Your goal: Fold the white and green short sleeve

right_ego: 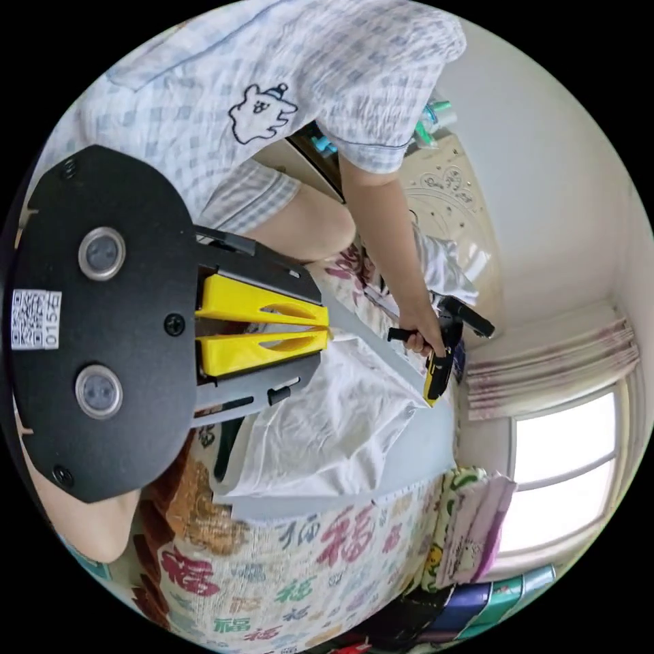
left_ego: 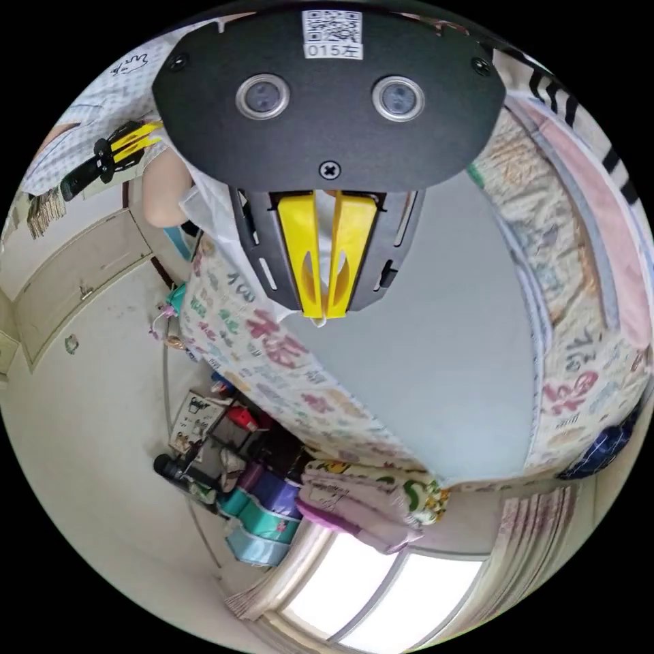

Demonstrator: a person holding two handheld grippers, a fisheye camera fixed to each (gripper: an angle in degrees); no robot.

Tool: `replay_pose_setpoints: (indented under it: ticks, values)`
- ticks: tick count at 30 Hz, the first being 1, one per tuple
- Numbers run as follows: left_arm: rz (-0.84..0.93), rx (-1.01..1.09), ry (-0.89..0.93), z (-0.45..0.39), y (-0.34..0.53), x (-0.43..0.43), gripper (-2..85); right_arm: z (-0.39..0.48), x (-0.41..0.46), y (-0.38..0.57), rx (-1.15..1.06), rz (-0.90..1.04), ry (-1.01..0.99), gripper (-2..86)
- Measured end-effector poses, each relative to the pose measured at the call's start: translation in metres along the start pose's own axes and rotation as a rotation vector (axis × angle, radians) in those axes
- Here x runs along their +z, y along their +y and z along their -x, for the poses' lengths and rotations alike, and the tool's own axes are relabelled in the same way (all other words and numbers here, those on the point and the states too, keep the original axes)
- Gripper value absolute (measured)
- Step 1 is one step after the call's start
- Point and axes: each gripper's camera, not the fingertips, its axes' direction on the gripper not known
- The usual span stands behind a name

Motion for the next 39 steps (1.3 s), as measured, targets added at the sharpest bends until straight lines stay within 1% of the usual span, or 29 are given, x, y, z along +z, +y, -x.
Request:
replay_pose_setpoints:
  ticks: [1, 2, 3, 4, 6, 7, 11, 12, 14, 16, 19, 20, 23, 25, 28, 29, 32, 34, 39]
  values:
    - [0.053, -0.057, -0.055, 0.030, 0.023, 0.007, 1.2, 0.011, 0.027, 0.007, -0.023, 0.072, 0.006, 0.4]
    - [0.064, -0.088, -0.065, 0.043, 0.033, 0.008, 1.5, 0.016, 0.040, 0.011, -0.042, 0.110, 0.002, 0.5]
    - [0.053, -0.152, -0.045, 0.066, 0.052, 0.005, 2.1, 0.025, 0.060, 0.018, -0.070, 0.181, -0.025, 0.7]
    - [0.001, -0.204, -0.008, 0.083, 0.070, -0.005, 2.9, 0.031, 0.071, 0.025, -0.085, 0.233, -0.075, 1.2]
    - [-0.075, -0.241, 0.018, 0.099, 0.091, -0.021, 4.2, 0.038, 0.072, 0.035, -0.107, 0.242, -0.102, 2.6]
    - [-0.085, -0.245, 0.011, 0.101, 0.097, -0.027, 4.9, 0.039, 0.068, 0.041, -0.113, 0.226, -0.069, 4.2]
    - [-0.056, -0.141, 0.009, 0.080, 0.094, -0.024, 7.6, 0.026, 0.064, 0.053, -0.083, 0.167, 0.092, 6.3]
    - [-0.051, -0.116, -0.012, 0.073, 0.095, -0.020, 7.9, 0.021, 0.071, 0.055, -0.071, 0.181, 0.121, 6.8]
    - [-0.036, -0.115, -0.001, 0.071, 0.097, -0.010, 8.0, 0.015, 0.087, 0.059, -0.058, 0.218, 0.154, 7.8]
    - [-0.005, -0.137, 0.013, 0.073, 0.101, 0.002, 8.1, 0.015, 0.112, 0.066, -0.068, 0.296, 0.132, 9.2]
    - [0.023, -0.098, -0.037, 0.069, 0.106, 0.006, 7.3, 0.014, 0.139, 0.074, -0.047, 0.390, 0.117, 9.1]
    - [0.028, -0.092, -0.039, 0.069, 0.107, 0.007, 7.1, 0.014, 0.141, 0.075, -0.044, 0.391, 0.125, 8.8]
    - [0.046, -0.085, -0.051, 0.071, 0.113, 0.006, 4.7, 0.017, 0.144, 0.077, -0.034, 0.386, 0.149, 4.0]
    - [0.027, -0.106, -0.054, 0.075, 0.118, -0.001, 1.5, 0.022, 0.141, 0.075, -0.050, 0.376, 0.143, 1.5]
    - [-0.040, -0.107, -0.063, 0.075, 0.125, -0.020, -0.1, 0.038, 0.129, 0.067, -0.065, 0.314, 0.046, 0.8]
    - [-0.045, -0.105, -0.077, 0.074, 0.126, -0.023, -0.3, 0.041, 0.128, 0.066, -0.065, 0.308, 0.044, 0.7]
    - [-0.001, -0.083, -0.140, 0.074, 0.129, -0.023, -0.6, 0.052, 0.146, 0.062, -0.103, 0.352, 0.111, 0.6]
    - [0.048, -0.057, -0.193, 0.071, 0.132, -0.016, -0.7, 0.046, 0.163, 0.060, -0.057, 0.394, 0.096, 0.7]
    - [0.085, -0.008, -0.258, 0.062, 0.138, -0.011, -0.4, 0.045, 0.164, 0.046, -0.048, 0.401, 0.093, 1.8]
